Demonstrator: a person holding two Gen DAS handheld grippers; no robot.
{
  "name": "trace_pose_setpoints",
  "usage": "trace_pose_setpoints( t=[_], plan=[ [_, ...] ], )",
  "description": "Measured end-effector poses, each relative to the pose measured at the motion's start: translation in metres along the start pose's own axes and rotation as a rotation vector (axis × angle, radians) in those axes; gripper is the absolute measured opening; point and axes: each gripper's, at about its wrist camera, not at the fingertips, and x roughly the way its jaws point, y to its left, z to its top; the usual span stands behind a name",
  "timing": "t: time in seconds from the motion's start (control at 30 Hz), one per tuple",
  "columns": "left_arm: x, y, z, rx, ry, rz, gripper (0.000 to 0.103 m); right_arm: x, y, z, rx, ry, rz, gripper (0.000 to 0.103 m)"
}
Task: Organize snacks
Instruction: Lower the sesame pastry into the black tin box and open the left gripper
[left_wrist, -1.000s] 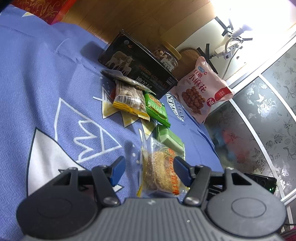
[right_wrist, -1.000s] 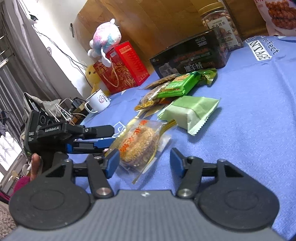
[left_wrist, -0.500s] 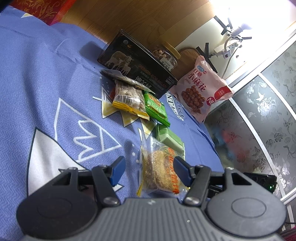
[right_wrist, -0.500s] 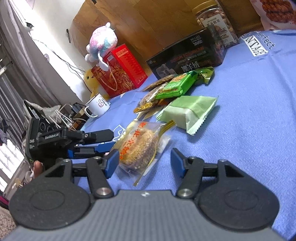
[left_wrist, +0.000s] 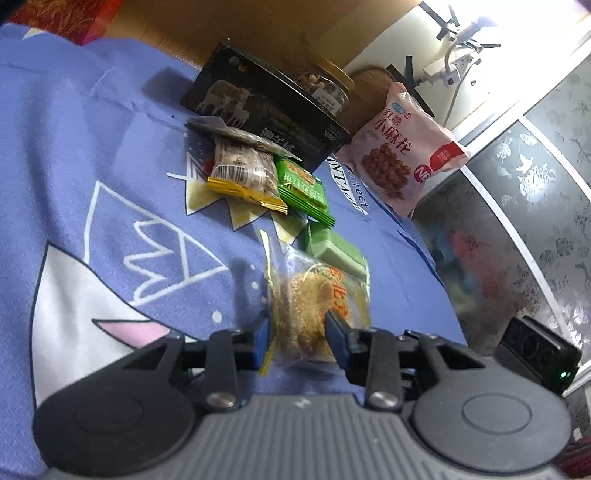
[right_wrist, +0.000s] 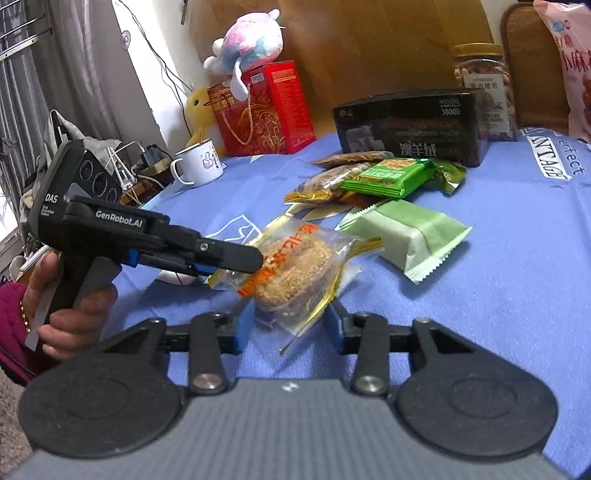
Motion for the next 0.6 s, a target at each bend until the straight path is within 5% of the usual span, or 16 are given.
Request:
trace_pose_setpoints(
  t=[0.27,0.6],
  plan=[
    [-0.011,-0.014,0.028,0.034,-0.048,-0.031,0.029,-0.004,-0.005,0.025,0.002,-0.065,0.019,0.033],
    [0.014,-0.043,0.126,0.114,-0.174,0.011,0.029,0.015,-0.042,0.11,-0.062,-0.182,-0.012,0.033]
  ],
)
